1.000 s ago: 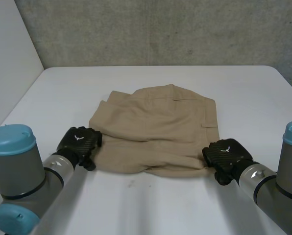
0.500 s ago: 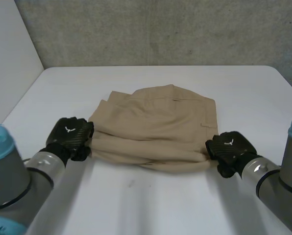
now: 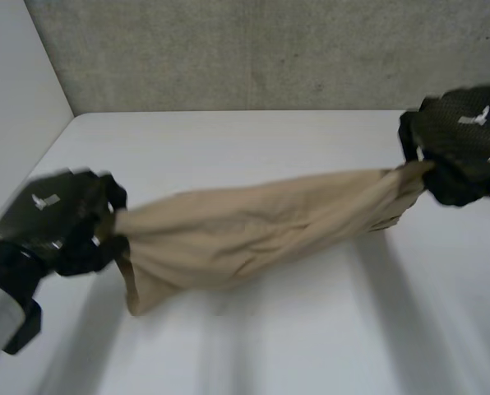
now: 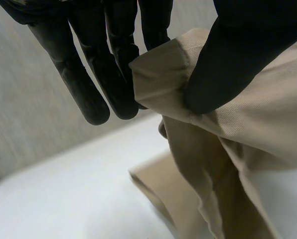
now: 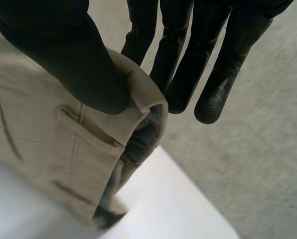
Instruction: Fold the shorts.
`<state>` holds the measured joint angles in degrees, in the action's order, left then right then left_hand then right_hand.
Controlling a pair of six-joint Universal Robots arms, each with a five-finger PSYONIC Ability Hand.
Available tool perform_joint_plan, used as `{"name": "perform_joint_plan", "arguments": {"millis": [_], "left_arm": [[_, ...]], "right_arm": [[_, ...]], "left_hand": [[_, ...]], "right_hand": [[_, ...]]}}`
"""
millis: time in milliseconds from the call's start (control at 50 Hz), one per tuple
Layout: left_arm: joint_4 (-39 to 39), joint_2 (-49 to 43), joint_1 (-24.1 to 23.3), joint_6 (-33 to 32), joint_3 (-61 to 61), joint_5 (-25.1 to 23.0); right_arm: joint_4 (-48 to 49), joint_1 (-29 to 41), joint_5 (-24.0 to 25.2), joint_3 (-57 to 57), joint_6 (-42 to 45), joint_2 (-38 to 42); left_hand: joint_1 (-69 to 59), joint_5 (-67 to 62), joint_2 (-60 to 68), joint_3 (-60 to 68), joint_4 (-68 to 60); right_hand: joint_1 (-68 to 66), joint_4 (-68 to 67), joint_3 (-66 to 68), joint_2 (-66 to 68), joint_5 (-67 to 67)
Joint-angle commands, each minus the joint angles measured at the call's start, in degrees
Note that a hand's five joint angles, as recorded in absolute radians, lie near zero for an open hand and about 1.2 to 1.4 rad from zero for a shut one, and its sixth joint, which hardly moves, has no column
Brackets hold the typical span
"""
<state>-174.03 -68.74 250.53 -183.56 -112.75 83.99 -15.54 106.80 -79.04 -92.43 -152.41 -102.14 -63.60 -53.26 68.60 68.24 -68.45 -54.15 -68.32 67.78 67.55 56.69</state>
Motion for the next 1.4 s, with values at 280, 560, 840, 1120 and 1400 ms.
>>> {"name": "perform_joint_plan", "arguments": {"millis": [280,560,840,1120,1400], "left_arm": [[-6.66,-29.24,0.93,0.84,13.15,0.47],[-13.85,-39.37,-1.01,4.25,57.01,8.99],[-19.06,-29.96,-2.15,7.43,35.6,9.35],[-23.28,-41.47,-2.15,6.9,10.54,9.0],[-22.05,-29.19,-2.85,6.64,3.16,8.38]], "right_arm": [[-2.05,0.25,-1.82,9.35,7.04,26.61],[31.51,2.88,-13.25,32.13,-1.14,27.7],[26.97,4.29,-8.6,21.25,-2.02,24.27],[23.98,3.41,-2.0,-1.96,-2.19,33.14],[24.68,3.41,-0.42,-11.02,-4.82,27.96]], "left_hand": [[-16.4,-16.74,11.4,11.76,-11.55],[-16.4,-16.74,11.4,11.76,-11.55],[-16.4,-16.74,11.4,11.76,-11.55],[-16.4,-16.74,11.4,11.76,-11.55],[9.66,9.31,-14.65,-14.29,14.5]], "right_hand": [[-25.85,-11.68,12.22,12.45,13.31],[-25.85,-11.68,12.22,12.45,13.31],[-25.85,-11.68,12.22,12.45,13.31],[-25.85,-11.68,12.22,12.45,13.31],[-5.66,8.51,-7.97,-7.74,-6.88]]}}
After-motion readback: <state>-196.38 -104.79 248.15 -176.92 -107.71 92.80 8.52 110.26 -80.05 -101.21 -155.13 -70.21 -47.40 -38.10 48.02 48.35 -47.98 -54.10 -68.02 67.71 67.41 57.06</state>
